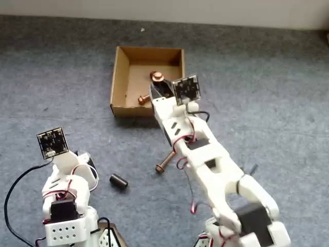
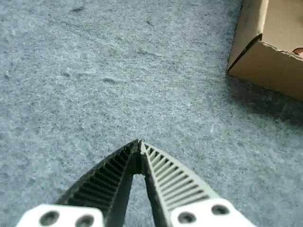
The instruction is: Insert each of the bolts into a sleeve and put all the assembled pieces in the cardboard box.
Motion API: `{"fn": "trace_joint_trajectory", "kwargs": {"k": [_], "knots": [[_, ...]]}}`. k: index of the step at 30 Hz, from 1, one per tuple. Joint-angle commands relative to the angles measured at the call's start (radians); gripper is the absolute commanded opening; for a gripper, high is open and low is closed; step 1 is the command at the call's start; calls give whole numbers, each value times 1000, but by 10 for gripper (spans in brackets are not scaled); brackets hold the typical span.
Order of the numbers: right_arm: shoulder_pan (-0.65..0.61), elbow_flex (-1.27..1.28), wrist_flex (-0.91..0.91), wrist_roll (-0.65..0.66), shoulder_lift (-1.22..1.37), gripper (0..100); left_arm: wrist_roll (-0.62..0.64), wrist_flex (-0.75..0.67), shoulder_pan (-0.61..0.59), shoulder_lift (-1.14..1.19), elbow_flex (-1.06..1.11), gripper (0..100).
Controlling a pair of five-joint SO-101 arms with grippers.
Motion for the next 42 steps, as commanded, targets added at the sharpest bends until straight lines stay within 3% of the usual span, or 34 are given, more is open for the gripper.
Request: {"fn": "trace_joint_trajectory", "kwargs": {"k": [1,4,9,19,23,28,33,42], "knots": [[-7,-168,-77,-9,147,7,-8,3,-8,-1,19,34],[-7,-294,-77,-9,285,16,-8,3,-8,-1,19,34],[-8,-390,-76,-9,414,155,-8,0,-1,-1,19,34],[-7,-367,-59,-8,360,159,-8,-3,-8,-2,19,34],[-15,-283,119,-8,174,159,-8,-5,-8,-4,19,35],[-38,-226,495,-15,-107,159,-8,-5,-45,-5,19,37],[-162,-166,820,-15,-285,159,-8,-84,-145,-5,19,37],[-421,-81,915,-15,-262,159,-8,-112,-182,-4,19,37]]}}
